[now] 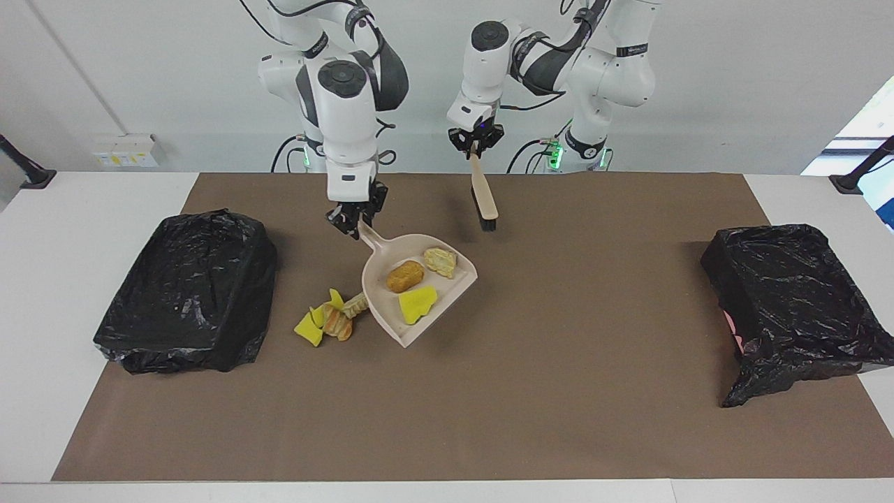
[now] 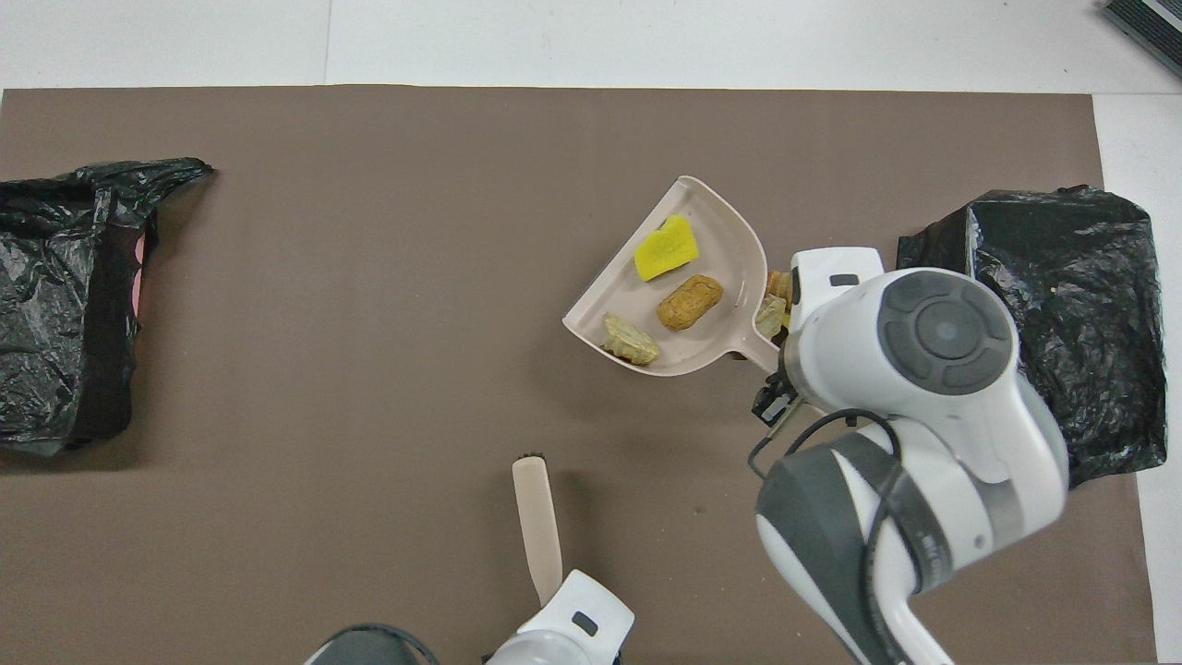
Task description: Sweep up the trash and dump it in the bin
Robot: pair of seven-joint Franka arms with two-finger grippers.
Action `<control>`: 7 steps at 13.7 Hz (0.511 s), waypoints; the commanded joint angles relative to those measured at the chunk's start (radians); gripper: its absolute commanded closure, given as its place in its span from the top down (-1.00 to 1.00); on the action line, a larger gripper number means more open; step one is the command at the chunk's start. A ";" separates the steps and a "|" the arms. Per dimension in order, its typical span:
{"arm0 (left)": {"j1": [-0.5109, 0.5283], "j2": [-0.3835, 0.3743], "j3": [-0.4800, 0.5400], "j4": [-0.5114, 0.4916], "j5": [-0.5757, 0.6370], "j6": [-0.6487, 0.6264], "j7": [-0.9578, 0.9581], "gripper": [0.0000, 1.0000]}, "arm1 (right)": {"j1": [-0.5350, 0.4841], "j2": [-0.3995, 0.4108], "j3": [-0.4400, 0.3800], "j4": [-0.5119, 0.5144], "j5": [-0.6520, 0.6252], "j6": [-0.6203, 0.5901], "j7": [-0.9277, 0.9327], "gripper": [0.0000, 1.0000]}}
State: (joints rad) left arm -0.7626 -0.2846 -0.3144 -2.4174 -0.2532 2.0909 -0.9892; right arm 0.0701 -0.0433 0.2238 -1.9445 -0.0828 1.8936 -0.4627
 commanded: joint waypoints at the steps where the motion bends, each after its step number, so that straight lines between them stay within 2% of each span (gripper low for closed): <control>1: -0.084 0.016 0.015 -0.061 0.017 0.111 -0.063 -1.00 | -0.125 0.000 0.003 0.087 0.024 -0.085 -0.111 -1.00; 4: -0.112 0.034 0.015 -0.092 0.017 0.144 -0.062 -1.00 | -0.237 -0.001 -0.007 0.105 0.032 -0.119 -0.227 -1.00; 7: -0.118 0.065 0.015 -0.092 0.017 0.161 -0.017 -1.00 | -0.329 0.005 -0.072 0.137 0.052 -0.154 -0.403 -1.00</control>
State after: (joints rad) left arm -0.8593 -0.2214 -0.3142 -2.4952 -0.2529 2.2191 -1.0288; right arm -0.2048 -0.0479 0.1787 -1.8477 -0.0700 1.7744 -0.7573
